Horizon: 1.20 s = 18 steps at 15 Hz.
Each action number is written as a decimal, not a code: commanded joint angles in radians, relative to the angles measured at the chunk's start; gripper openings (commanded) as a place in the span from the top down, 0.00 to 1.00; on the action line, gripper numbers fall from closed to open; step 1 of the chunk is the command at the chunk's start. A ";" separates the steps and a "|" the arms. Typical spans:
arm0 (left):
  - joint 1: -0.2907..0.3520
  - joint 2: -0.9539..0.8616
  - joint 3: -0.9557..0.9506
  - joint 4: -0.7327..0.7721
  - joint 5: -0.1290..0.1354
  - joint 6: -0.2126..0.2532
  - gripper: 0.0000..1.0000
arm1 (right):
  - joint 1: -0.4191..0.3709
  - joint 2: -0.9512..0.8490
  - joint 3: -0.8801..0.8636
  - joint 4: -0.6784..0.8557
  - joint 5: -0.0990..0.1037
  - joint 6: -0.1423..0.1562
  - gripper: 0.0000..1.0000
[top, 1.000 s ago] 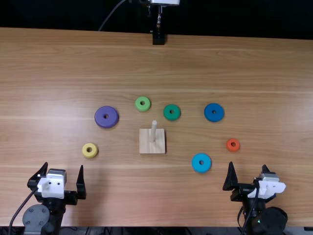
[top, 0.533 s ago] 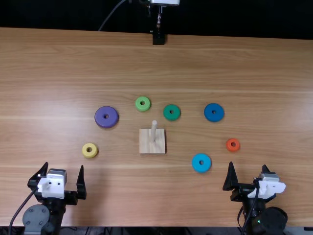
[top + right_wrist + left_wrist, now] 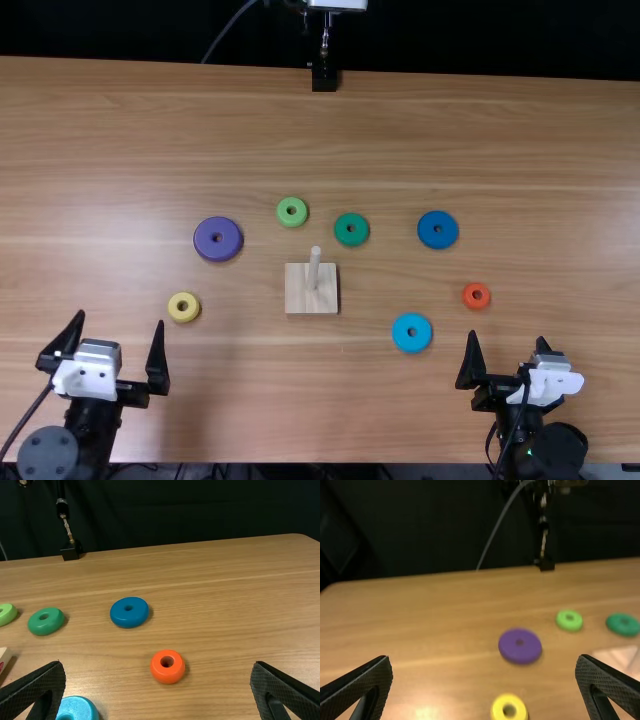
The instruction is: Build the Hanoi tower: stack the rings onto the peg from bottom to top in this color order: purple, dark blue, light blue, dark green, light green, yellow, orange.
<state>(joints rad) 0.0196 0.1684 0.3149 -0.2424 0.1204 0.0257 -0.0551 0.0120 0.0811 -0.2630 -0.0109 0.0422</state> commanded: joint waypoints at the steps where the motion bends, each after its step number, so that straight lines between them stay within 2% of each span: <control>1: 0.020 0.075 0.095 -0.002 0.045 0.004 0.00 | 0.001 -0.012 -0.067 -0.075 -0.004 -0.002 0.00; 2: 0.017 0.134 0.185 -0.048 0.029 0.004 0.00 | 0.001 -0.012 -0.067 -0.077 -0.004 -0.003 0.00; 6: -0.017 0.462 0.553 -0.312 -0.071 0.004 0.00 | 0.001 -0.012 -0.067 -0.075 -0.004 -0.002 0.00; 8: -0.060 0.591 0.717 -0.439 -0.146 0.002 0.00 | 0.001 -0.012 -0.067 -0.077 -0.004 -0.002 0.00; 9: -0.075 0.652 0.782 -0.512 -0.152 -0.007 0.00 | 0.001 -0.012 -0.067 -0.075 -0.004 -0.002 0.00; 11: -0.109 0.813 0.880 -0.595 -0.155 -0.088 0.00 | 0.001 -0.012 -0.067 -0.077 -0.002 -0.002 0.00; 13: -0.168 0.961 0.954 -0.602 -0.163 -0.156 0.00 | 0.001 -0.012 -0.067 -0.075 -0.002 -0.003 0.00; 15: -0.182 1.097 1.020 -0.654 -0.165 -0.171 0.00 | 0.001 -0.012 -0.067 -0.075 -0.002 -0.002 0.00; 18: -0.182 1.272 1.116 -0.790 -0.165 -0.164 0.00 | 0.001 -0.012 -0.067 -0.075 -0.004 -0.002 0.00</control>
<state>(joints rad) -0.1574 1.4250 1.3914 -1.0260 -0.0345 -0.1280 -0.0551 0.0120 0.0811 -0.2638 -0.0109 0.0414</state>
